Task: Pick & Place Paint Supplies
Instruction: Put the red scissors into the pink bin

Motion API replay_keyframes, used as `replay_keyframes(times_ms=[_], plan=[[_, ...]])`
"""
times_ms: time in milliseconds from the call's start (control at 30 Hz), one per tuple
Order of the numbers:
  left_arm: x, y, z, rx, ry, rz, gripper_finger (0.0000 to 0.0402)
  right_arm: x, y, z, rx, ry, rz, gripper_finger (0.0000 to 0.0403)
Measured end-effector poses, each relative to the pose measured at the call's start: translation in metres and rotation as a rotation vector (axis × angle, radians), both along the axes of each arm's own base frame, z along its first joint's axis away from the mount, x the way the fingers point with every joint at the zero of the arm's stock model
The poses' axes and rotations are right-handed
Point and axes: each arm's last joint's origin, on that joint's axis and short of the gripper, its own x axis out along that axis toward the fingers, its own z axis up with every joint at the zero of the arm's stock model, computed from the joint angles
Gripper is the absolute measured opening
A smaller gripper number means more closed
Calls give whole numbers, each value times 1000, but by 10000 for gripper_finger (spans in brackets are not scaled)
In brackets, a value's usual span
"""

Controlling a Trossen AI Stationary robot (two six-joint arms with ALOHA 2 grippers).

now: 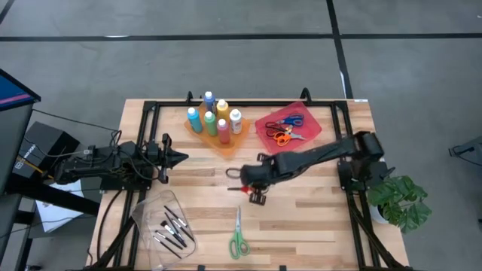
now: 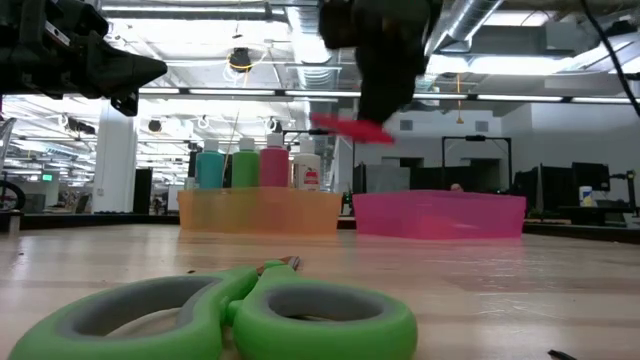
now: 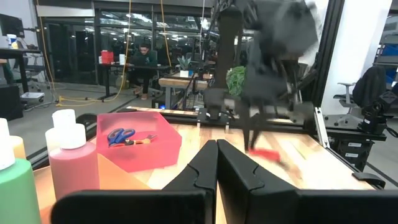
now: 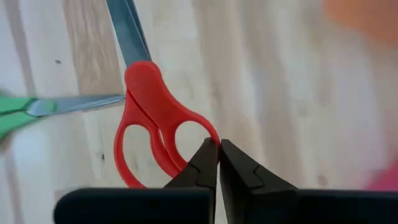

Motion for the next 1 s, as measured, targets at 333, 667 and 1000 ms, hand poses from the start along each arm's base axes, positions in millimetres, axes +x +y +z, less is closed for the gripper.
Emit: replay_keyframes(times_ms=[333,667,1000], plan=[[0,0,0,0,0,0,1,-48,-36,89,-30,-171,-71,0],[0,0,0,0,0,0,1,-94,-93,126,-149,-158,-247,0],[0,0,0,0,0,0,1,-110,-146,130,-206,-116,-354,0]])
